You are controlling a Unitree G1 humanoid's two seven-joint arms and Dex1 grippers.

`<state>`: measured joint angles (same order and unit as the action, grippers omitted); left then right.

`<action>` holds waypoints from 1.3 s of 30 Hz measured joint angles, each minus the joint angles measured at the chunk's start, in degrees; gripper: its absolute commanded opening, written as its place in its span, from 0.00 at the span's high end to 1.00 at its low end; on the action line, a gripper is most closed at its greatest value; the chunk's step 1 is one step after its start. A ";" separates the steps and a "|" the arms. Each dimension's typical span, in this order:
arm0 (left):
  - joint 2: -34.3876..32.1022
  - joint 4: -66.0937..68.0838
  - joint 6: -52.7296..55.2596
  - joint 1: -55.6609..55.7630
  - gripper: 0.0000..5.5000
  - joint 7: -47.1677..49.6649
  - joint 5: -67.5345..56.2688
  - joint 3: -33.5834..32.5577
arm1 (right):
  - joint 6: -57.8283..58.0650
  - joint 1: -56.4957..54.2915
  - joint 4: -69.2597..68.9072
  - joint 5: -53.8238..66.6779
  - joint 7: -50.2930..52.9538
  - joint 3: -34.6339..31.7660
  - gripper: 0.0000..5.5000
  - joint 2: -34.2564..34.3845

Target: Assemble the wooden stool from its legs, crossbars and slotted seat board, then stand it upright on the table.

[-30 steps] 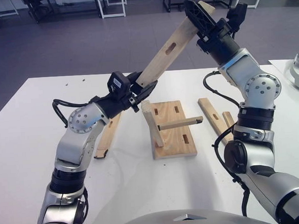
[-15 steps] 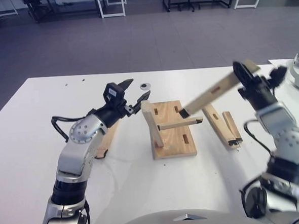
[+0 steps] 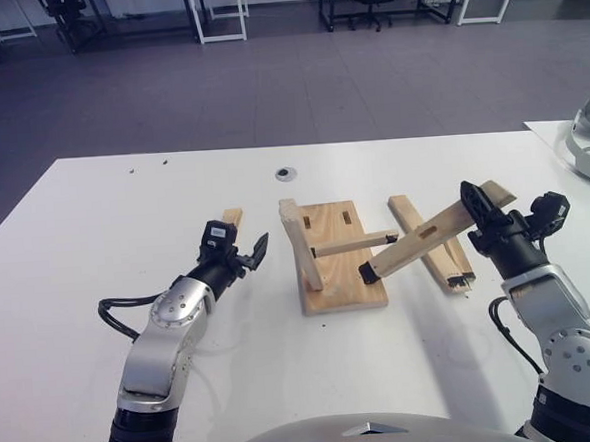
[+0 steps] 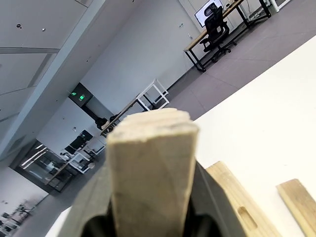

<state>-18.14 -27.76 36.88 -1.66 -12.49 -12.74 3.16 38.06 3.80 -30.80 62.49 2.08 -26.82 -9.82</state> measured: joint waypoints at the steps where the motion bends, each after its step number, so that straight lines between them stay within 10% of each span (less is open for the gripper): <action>1: 0.01 -0.12 0.12 0.00 0.30 0.00 0.00 0.05 | -0.05 0.53 -0.78 0.01 0.15 0.23 0.82 -0.46; 15: 1.71 -4.27 2.75 0.19 0.30 -0.09 -0.07 3.49 | -2.13 -0.81 -10.50 -20.14 4.67 17.60 0.81 -7.19; 31: 3.14 -3.21 2.45 1.63 0.30 0.02 1.15 4.49 | -13.93 3.75 -5.49 -25.83 -6.04 19.61 0.81 -8.72; 39: 3.46 -4.50 2.40 1.96 0.30 -0.88 1.63 6.13 | -7.23 3.23 -2.64 -31.27 -9.16 24.68 0.51 -14.78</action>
<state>-14.67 -32.26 39.28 0.30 -13.38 -11.11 9.29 30.83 7.03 -33.44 31.22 -7.08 -2.14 -24.60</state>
